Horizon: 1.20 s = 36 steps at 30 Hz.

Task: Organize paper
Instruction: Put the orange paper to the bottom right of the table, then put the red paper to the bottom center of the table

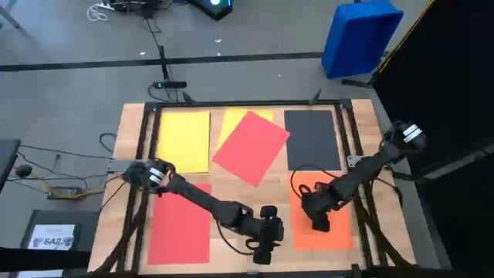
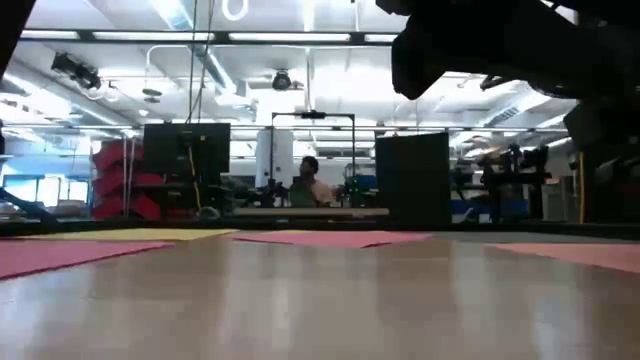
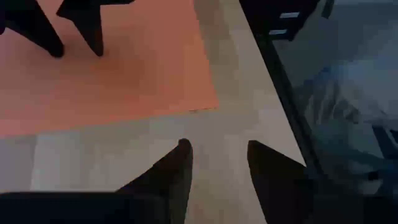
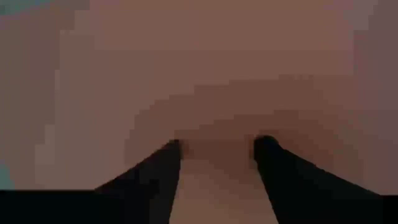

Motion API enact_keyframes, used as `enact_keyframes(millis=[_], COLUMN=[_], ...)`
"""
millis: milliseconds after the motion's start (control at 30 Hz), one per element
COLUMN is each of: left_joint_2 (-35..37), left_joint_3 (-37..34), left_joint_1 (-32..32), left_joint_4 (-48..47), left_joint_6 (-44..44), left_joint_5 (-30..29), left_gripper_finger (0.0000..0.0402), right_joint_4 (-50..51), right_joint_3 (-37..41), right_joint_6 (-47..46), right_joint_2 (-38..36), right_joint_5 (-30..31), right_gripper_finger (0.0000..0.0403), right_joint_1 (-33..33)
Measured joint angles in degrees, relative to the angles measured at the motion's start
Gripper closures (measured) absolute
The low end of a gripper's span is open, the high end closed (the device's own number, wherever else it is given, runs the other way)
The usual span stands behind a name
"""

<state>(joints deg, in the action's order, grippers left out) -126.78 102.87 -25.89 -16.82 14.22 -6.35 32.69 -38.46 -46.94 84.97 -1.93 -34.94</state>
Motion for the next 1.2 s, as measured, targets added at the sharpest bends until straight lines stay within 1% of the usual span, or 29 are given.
enact_keyframes(millis=[233, 533, 633, 733, 833, 933, 967, 1067, 1200], left_joint_2=[0.0, 0.0, 0.2, 1.8, 4.8, 7.6, 8.3, 11.3, 15.9], left_joint_3=[0.0, 0.0, 0.0, 0.0, 0.0, -0.1, -0.8, -5.0, -15.2], left_joint_1=[0.0, 0.0, 0.0, 0.0, 0.3, 1.2, 1.8, 4.5, 9.7], left_joint_4=[0.0, -1.1, -3.0, -8.7, -16.4, -22.8, -23.2, -23.3, -18.6], left_joint_6=[0.0, 0.0, -0.5, -2.1, -3.6, -5.1, -5.6, -6.9, -7.9], left_joint_5=[0.0, 0.0, -0.5, -3.9, -10.6, -16.1, -16.9, -16.8, -13.5], left_gripper_finger=[0.0264, 0.0264, 0.0264, 0.0264, 0.0264, 0.0264, 0.0264, 0.0264, 0.0264], right_joint_4=[0.0, 1.0, 0.8, 0.7, 0.5, -0.5, -1.2, -3.7, -8.5], right_joint_3=[0.2, 0.3, 0.3, 0.3, 0.2, 0.2, 0.2, 0.2, 0.1], right_joint_6=[-0.2, -1.0, -1.1, -1.0, -0.4, 1.8, 2.8, 6.4, 11.9], right_joint_2=[-1.0, -5.6, -6.8, -8.1, -9.3, -10.6, -11.0, -12.2, -12.6], right_joint_5=[0.4, 2.9, 3.3, 4.1, 5.5, 8.9, 10.3, 14.1, 17.4], right_gripper_finger=[0.0213, 0.0213, 0.0213, 0.0213, 0.0213, 0.0213, 0.0213, 0.0213, 0.0213], right_joint_1=[0.0, 0.0, 0.0, 0.1, 0.2, 1.1, 1.6, 3.6, 7.2])
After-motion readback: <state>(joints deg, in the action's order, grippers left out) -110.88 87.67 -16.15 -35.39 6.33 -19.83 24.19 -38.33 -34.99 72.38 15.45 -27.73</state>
